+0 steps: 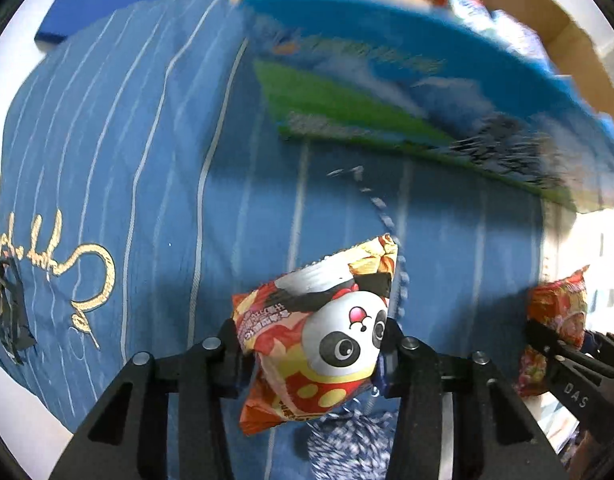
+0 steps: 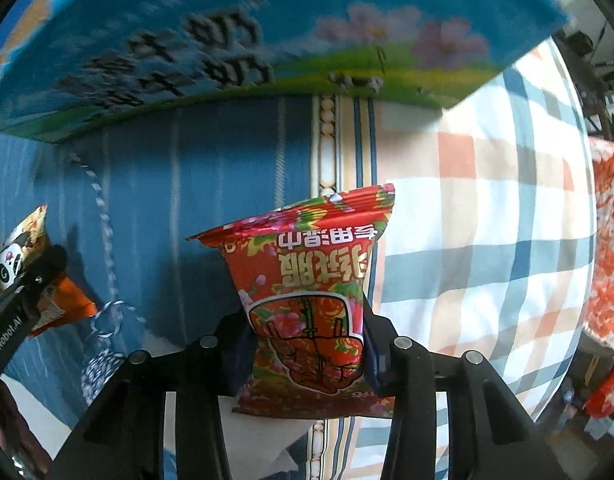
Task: Organize soft objects
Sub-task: 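Carry both snack bags into the box beside the carton and tissue pack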
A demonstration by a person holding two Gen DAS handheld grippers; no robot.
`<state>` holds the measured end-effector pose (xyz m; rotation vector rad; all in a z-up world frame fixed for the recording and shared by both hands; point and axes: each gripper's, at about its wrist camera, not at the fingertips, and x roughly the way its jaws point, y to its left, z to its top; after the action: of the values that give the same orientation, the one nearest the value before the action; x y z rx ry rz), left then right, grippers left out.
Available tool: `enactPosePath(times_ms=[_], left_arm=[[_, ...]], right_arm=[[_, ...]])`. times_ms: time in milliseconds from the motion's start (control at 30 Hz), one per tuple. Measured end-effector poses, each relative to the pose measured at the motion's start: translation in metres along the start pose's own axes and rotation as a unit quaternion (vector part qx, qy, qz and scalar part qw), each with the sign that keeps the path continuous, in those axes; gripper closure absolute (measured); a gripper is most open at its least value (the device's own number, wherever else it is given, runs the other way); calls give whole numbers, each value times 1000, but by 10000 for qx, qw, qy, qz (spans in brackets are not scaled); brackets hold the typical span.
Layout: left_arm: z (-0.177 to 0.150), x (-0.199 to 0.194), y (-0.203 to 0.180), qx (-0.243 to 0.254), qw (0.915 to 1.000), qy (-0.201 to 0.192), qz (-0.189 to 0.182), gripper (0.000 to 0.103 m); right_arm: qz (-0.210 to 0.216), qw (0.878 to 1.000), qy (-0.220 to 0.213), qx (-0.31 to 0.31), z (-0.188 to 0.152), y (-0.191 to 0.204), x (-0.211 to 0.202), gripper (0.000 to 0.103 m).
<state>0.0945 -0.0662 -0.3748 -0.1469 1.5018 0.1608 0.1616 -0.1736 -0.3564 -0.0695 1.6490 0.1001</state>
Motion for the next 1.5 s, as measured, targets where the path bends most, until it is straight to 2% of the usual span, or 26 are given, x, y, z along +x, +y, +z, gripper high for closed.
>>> enactPosePath(times_ms=[200, 333, 433, 500, 533, 633, 933, 1167, 1333, 1500], left_arm=[[-24, -52, -21, 246, 9983, -526, -77, 61], [-22, -89, -20, 328, 9958, -849, -120, 61], [0, -116, -16, 310, 9938, -1050, -207, 61], [5, -133, -6, 364, 9922, -1161, -269, 61], [20, -141, 6, 388, 9916, -1198, -287, 61], [38, -155, 14, 444, 9891, -1355, -358, 61], [34, -208, 12, 500, 9812, -1796, -507, 61], [54, -242, 12, 571, 9724, -2178, -610, 61], [83, -247, 9, 662, 9701, -2242, -653, 61], [122, -244, 9, 751, 9688, -2281, -611, 61]], right_arm=[[140, 9985, -474, -243, -8, 14, -53, 58], [247, 9962, -740, -386, -14, 4, -83, 58], [251, 9948, -889, -432, -23, 0, -105, 58], [311, 9934, -1004, -455, -28, -1, -116, 58], [347, 9926, -1069, -464, -31, -1, -124, 58], [471, 9909, -1165, -478, -36, -5, -141, 58], [670, 9838, -1568, -549, -51, -12, -192, 58], [831, 9786, -1842, -387, -34, -19, -220, 58], [858, 9752, -2028, -213, -3, -25, -231, 58], [790, 9757, -2039, -148, 31, -23, -228, 58]])
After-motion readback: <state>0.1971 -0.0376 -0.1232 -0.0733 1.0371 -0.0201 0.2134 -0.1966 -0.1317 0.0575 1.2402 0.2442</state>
